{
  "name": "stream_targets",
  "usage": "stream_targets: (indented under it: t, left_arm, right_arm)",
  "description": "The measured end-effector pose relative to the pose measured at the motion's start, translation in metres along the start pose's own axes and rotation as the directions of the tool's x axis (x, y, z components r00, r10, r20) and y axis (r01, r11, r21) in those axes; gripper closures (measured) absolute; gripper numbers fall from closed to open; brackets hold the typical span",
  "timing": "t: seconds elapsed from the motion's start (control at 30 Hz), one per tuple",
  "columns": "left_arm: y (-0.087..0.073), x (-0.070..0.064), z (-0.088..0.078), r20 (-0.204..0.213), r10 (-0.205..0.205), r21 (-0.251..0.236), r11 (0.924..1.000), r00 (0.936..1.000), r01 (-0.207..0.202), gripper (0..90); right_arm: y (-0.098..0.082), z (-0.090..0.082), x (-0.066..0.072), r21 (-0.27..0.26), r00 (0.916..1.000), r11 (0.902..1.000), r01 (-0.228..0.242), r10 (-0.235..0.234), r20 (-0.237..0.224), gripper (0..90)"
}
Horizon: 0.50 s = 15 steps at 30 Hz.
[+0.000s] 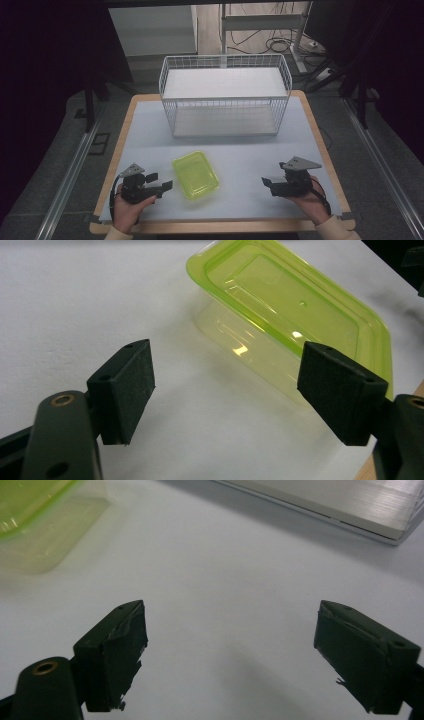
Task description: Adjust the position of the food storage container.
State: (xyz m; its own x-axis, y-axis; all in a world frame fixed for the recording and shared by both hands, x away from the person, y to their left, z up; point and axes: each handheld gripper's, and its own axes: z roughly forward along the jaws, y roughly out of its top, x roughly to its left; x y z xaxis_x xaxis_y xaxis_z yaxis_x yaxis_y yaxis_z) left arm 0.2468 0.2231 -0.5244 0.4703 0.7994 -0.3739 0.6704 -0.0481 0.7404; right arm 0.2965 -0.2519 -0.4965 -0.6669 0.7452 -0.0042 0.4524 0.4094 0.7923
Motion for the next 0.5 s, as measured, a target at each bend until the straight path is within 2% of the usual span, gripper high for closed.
stream_targets:
  t: [0.13,0.33,0.5]
  left_arm:
    - [0.0003,0.0006,0.0013,-0.005,0.0,0.005,1.0,1.0,0.0,22.8]
    - [0.0005,-0.0004,0.0004,-0.006,0.003,0.008,1.0,1.0,-0.003,24.1]
    - [0.0034,-0.0062,-0.0075,0.021,0.013,-0.006,0.9999,0.9997,-0.013,39.7]
  right_arm:
    - [-0.0026,-0.0029,-0.0021,-0.003,0.9999,0.9999,-0.011,0.011,-0.004,18.1]
    - [-0.002,-0.0032,-0.0037,-0.004,0.9992,0.9995,-0.03,0.03,-0.024,18.8]
    - [-0.0011,-0.0071,-0.0058,-0.016,0.9986,0.9988,-0.045,0.045,-0.028,18.7]
